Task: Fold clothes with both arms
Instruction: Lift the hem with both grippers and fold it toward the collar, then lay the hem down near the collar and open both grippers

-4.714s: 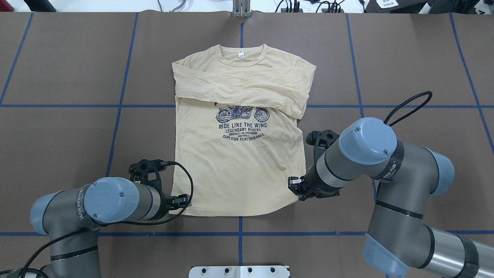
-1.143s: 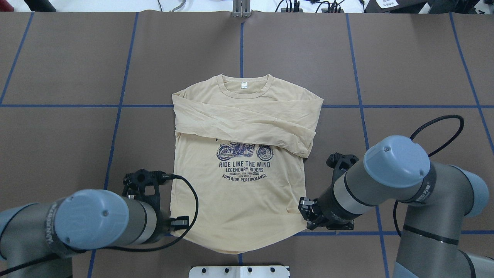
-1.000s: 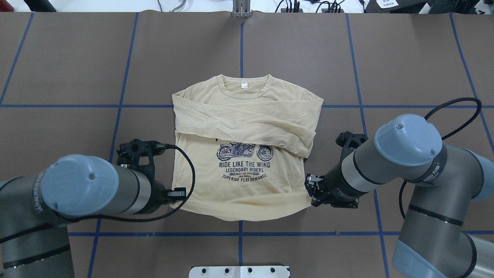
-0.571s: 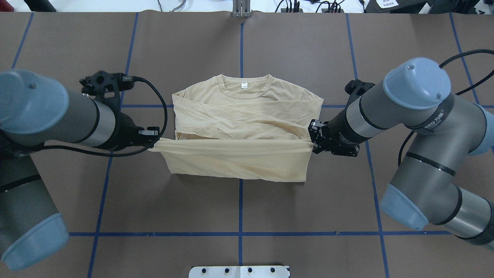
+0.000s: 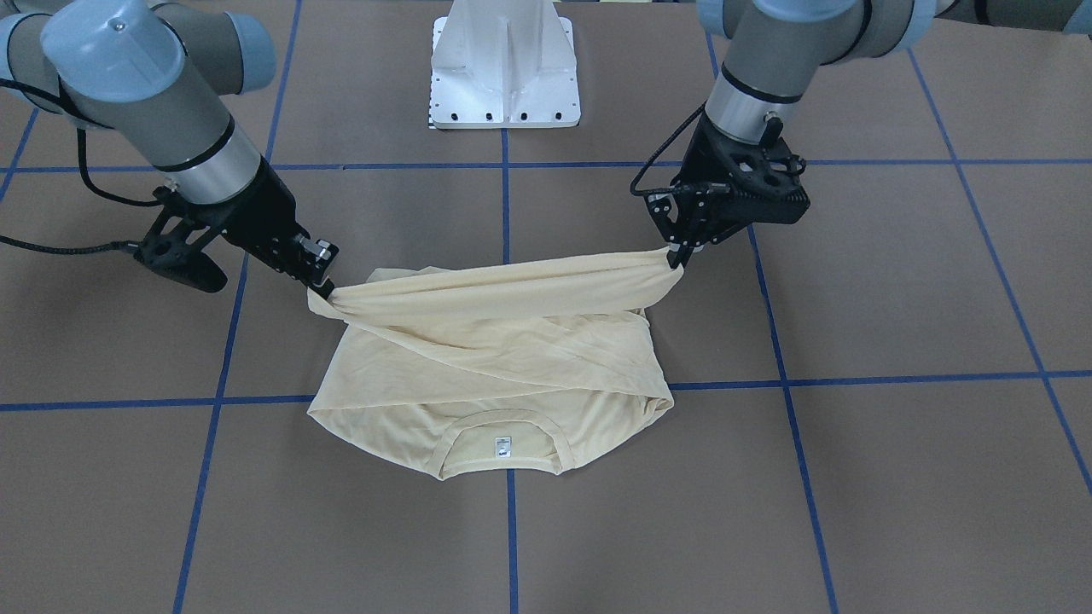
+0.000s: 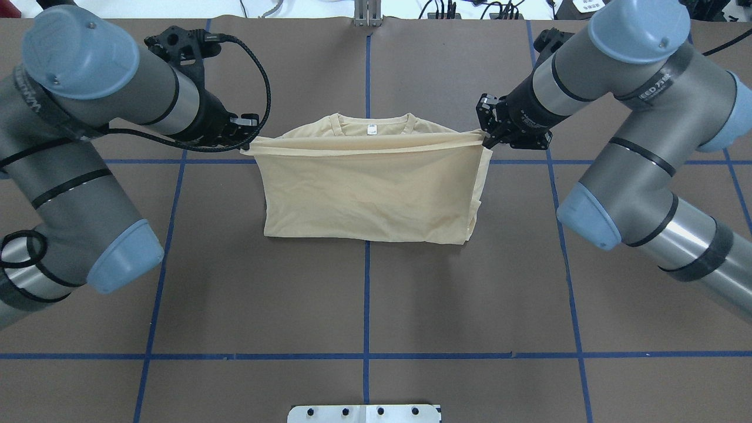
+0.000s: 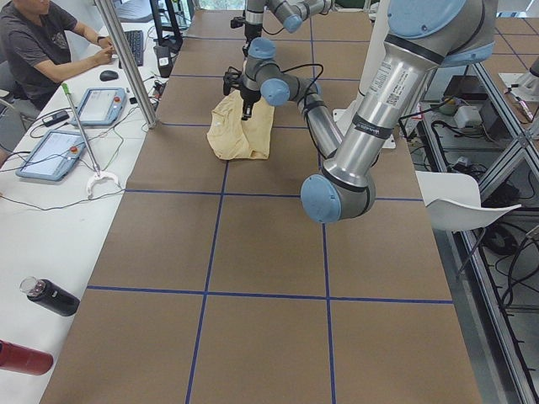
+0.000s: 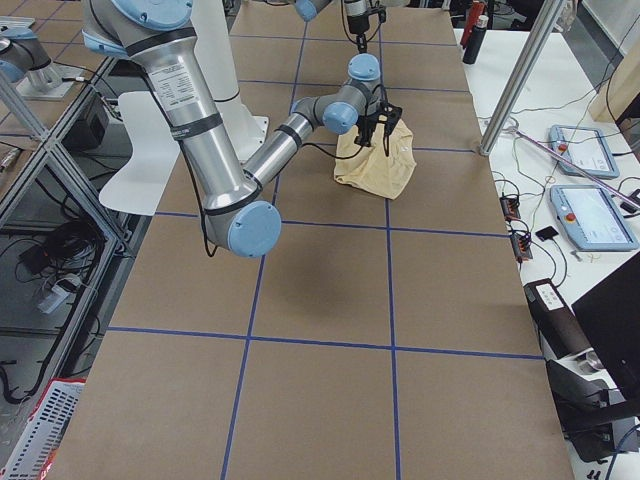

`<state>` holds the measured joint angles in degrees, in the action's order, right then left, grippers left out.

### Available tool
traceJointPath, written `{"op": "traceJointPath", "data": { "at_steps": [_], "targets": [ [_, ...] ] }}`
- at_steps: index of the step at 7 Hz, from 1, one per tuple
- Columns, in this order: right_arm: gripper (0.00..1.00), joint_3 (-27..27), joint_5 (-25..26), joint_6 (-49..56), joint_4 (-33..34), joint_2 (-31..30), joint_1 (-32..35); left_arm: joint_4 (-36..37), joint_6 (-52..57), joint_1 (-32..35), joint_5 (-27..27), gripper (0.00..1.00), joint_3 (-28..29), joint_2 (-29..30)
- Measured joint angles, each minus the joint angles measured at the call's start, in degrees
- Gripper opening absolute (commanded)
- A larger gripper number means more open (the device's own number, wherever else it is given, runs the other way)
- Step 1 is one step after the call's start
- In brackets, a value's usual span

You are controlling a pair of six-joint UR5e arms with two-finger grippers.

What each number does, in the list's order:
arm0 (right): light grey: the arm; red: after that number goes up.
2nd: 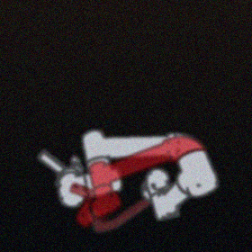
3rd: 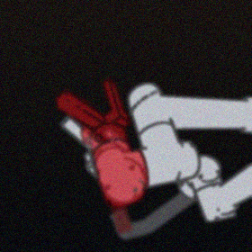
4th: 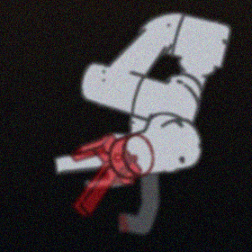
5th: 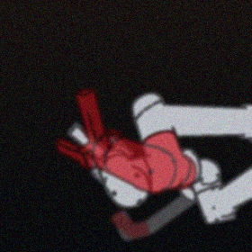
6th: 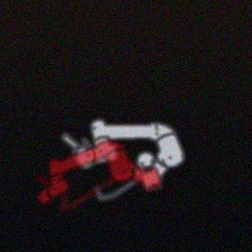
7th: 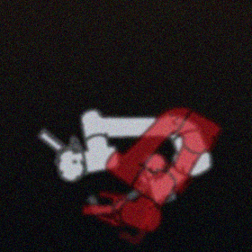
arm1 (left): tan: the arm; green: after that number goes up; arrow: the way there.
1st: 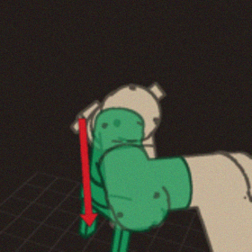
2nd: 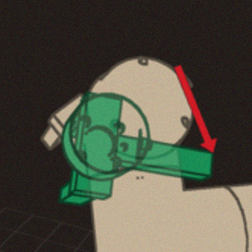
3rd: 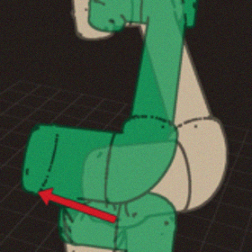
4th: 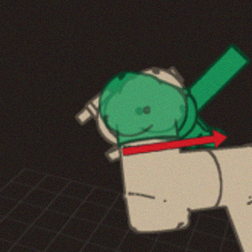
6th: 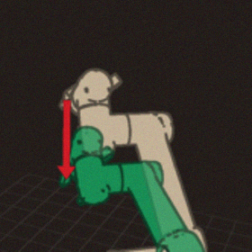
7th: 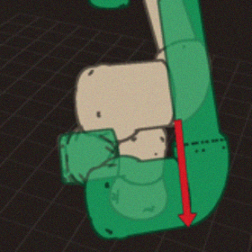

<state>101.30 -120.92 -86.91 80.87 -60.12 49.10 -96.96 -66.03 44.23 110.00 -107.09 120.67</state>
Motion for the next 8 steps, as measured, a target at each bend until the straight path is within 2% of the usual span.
{"op": "traceJointPath", "data": {
  "at_steps": [2, 4, 7, 8],
  "targets": [
    [0.0, -10.5, 0.2, 0.4, -7.7, 4.1, 1.1, -7.3, -0.2, 0.9, -0.1, 0.0, 7.2, 0.9],
    [0.0, -18.3, 1.1, 0.5, -13.1, 6.6, 1.1, -12.5, -0.6, 1.2, -0.2, 0.0, 13.9, 3.3],
    [0.0, -24.7, 1.4, 0.4, -18.5, 7.9, 0.2, -28.7, -0.7, 1.2, -0.5, 0.0, 34.3, 9.2],
    [0.0, -26.3, 1.4, 0.4, -18.9, 8.7, -0.3, -31.9, -0.7, 1.2, -0.9, 0.0, 38.5, 10.4]
  ]
}}
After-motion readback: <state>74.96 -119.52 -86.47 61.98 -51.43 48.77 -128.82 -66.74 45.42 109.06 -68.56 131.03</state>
